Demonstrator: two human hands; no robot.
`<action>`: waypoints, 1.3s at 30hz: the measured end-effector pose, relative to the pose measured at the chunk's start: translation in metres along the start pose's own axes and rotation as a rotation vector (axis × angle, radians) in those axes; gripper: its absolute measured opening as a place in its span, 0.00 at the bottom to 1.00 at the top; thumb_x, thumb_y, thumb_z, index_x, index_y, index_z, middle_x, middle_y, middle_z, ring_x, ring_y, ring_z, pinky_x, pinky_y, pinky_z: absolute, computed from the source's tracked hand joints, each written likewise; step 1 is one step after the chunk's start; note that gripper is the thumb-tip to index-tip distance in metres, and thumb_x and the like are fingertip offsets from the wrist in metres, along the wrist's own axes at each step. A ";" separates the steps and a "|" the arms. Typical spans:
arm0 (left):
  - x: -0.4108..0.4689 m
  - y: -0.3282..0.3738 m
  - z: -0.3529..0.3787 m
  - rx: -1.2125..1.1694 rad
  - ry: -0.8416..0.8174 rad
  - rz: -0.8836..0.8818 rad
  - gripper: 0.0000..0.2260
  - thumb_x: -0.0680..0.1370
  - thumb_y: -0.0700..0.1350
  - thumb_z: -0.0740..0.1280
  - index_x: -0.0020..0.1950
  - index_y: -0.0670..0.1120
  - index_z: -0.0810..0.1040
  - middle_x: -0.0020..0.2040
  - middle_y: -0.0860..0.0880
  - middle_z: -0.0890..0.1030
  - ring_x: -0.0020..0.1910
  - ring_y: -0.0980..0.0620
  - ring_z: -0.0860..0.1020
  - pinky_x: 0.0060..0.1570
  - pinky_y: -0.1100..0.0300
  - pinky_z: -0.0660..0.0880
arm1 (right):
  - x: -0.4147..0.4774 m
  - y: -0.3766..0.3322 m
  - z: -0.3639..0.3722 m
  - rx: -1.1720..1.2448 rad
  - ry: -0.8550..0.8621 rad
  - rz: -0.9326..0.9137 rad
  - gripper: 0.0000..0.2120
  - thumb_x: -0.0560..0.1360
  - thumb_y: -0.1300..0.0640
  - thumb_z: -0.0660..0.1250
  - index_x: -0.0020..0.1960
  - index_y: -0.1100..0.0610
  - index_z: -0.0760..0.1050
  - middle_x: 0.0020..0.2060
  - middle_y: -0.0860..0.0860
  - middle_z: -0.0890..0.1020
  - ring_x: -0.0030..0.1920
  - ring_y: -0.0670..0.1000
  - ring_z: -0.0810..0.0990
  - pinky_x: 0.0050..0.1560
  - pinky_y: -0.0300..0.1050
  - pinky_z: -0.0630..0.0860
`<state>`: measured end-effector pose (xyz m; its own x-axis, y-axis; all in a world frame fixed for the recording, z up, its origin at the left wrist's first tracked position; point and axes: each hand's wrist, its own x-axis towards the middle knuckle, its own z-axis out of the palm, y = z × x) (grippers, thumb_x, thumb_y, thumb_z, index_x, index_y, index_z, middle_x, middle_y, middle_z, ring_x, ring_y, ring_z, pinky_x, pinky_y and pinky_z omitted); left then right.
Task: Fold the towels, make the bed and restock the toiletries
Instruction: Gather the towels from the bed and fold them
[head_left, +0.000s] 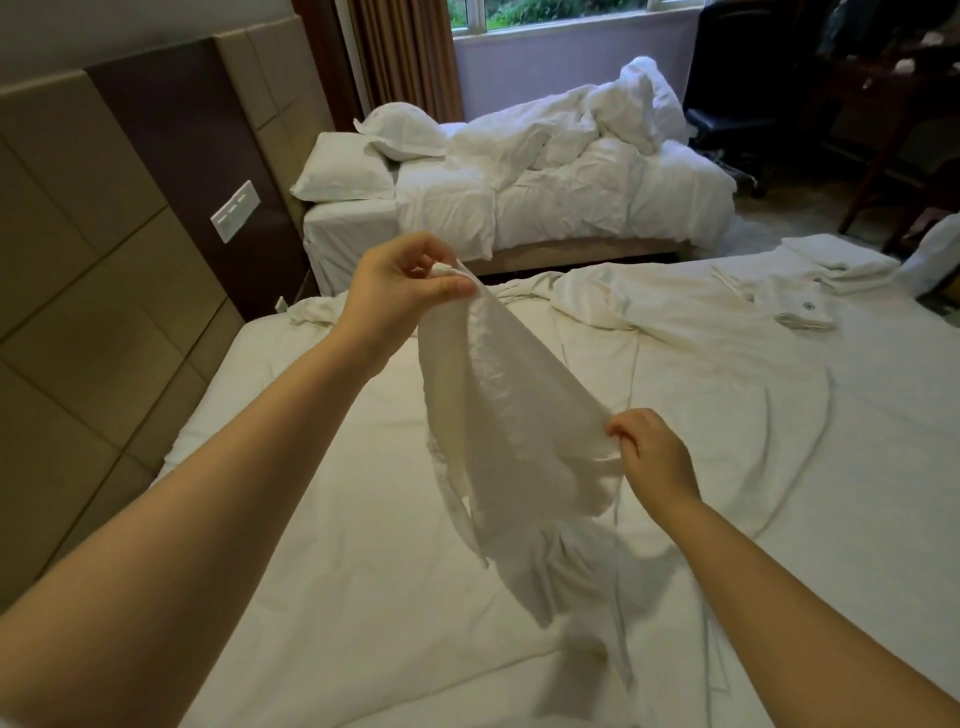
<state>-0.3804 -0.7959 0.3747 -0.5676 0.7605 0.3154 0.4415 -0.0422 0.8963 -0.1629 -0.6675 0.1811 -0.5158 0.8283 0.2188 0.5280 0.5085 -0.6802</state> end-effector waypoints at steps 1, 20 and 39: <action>0.000 -0.002 -0.003 0.001 0.002 0.000 0.11 0.68 0.34 0.75 0.35 0.47 0.75 0.32 0.49 0.72 0.28 0.63 0.70 0.34 0.68 0.70 | 0.001 0.001 0.004 -0.058 -0.052 -0.013 0.14 0.77 0.66 0.58 0.52 0.55 0.80 0.48 0.48 0.76 0.46 0.49 0.73 0.43 0.37 0.67; 0.031 -0.080 -0.078 0.149 0.281 -0.157 0.10 0.72 0.43 0.73 0.53 0.48 0.82 0.50 0.45 0.80 0.49 0.49 0.77 0.50 0.57 0.75 | 0.048 -0.009 -0.042 0.298 0.002 0.133 0.04 0.76 0.57 0.67 0.44 0.56 0.78 0.51 0.50 0.76 0.51 0.51 0.75 0.50 0.40 0.68; 0.042 -0.158 -0.097 0.312 0.248 -0.277 0.05 0.74 0.43 0.70 0.45 0.43 0.82 0.44 0.47 0.80 0.45 0.50 0.75 0.44 0.57 0.71 | 0.131 -0.074 -0.057 0.042 0.140 -0.025 0.14 0.75 0.52 0.68 0.37 0.62 0.78 0.35 0.55 0.79 0.37 0.51 0.74 0.39 0.45 0.69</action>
<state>-0.5416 -0.8202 0.2765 -0.8251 0.5365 0.1771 0.4161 0.3649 0.8329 -0.2313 -0.5829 0.2994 -0.4278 0.8419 0.3289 0.4858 0.5210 -0.7018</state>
